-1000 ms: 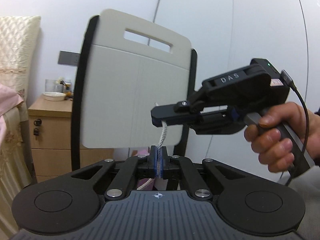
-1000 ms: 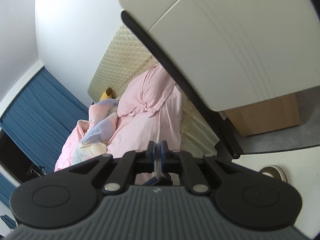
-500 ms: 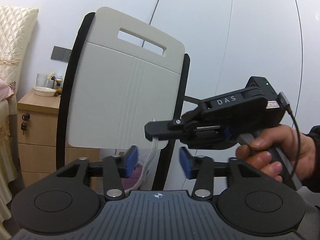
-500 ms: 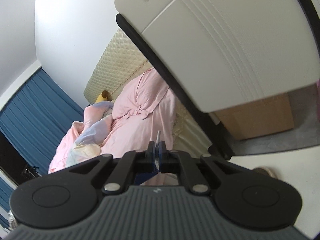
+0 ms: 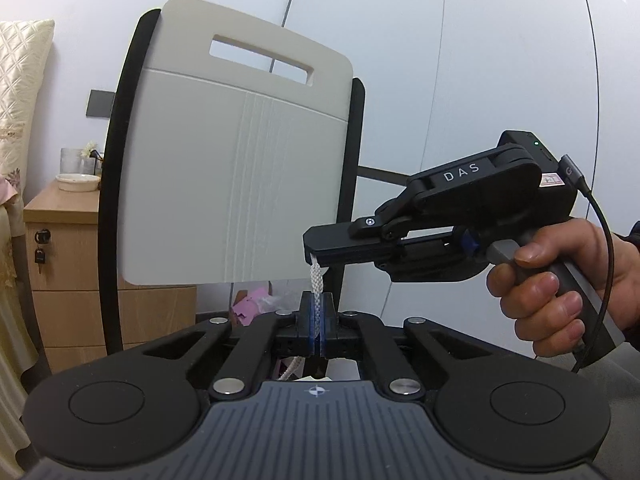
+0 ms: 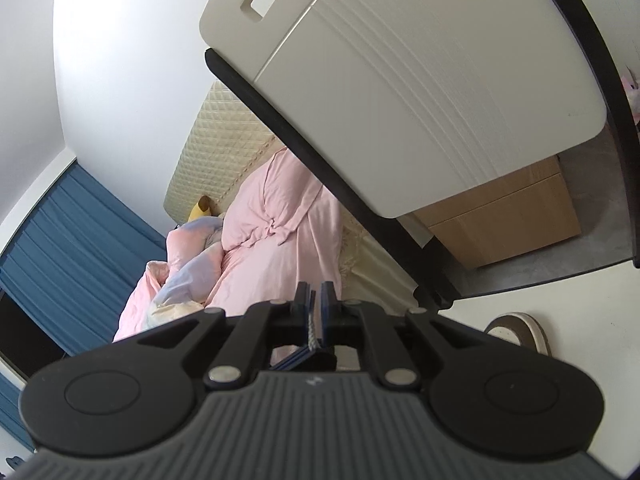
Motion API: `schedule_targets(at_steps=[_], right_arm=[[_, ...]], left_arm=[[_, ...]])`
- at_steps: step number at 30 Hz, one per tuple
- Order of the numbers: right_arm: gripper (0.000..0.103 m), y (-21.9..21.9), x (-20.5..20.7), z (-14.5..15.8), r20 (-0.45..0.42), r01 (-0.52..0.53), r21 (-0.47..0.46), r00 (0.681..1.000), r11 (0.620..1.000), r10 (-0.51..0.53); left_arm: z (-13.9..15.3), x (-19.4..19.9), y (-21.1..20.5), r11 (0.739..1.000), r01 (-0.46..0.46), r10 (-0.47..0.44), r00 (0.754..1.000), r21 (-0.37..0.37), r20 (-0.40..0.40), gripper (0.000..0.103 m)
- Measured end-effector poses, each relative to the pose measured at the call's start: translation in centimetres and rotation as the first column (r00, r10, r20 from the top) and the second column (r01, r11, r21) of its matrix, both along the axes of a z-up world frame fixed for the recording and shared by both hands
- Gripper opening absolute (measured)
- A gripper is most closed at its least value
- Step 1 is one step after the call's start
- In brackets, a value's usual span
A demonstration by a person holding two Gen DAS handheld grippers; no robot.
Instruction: Lace up shoes with both hands
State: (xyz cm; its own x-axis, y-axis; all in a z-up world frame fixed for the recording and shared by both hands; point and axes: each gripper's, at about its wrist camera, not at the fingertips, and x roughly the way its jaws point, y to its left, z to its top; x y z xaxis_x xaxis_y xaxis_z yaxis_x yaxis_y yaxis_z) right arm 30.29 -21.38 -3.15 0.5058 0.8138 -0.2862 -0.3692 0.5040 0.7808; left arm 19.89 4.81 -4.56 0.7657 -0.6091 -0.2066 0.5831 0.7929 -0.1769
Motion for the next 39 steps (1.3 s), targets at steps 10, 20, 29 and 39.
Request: schedule_targets(at_steps=[10, 20, 29, 39], right_arm=[[0.003, 0.3, -0.3, -0.6, 0.015, -0.004, -0.008, 1.0, 1.0, 0.004], [0.003, 0.2, -0.3, -2.4, -0.028, -0.004, 0.031, 1.0, 1.0, 0.004], [0.008, -0.6, -1.0, -3.5, -0.003, 0.0, 0.007, 1.0, 1.0, 0.0], [0.038, 3.0, -4.7, -9.4, 0.026, -0.082, -0.482, 0.994, 0.872, 0.108]], left_arm=[[0.0, 0.7, 0.2, 1.0, 0.009, -0.01, 0.999, -0.027, -0.053, 0.008], [-0.4, 1.7, 0.4, 0.999, -0.001, -0.004, 0.994, -0.043, -0.108, 0.008], [-0.7, 2.1, 1.1, 0.997, -0.053, 0.06, 0.989, 0.058, -0.136, 0.003], [-2.3, 3.3, 2.4, 0.949, -0.093, 0.142, 0.979, 0.3, -0.148, 0.003]])
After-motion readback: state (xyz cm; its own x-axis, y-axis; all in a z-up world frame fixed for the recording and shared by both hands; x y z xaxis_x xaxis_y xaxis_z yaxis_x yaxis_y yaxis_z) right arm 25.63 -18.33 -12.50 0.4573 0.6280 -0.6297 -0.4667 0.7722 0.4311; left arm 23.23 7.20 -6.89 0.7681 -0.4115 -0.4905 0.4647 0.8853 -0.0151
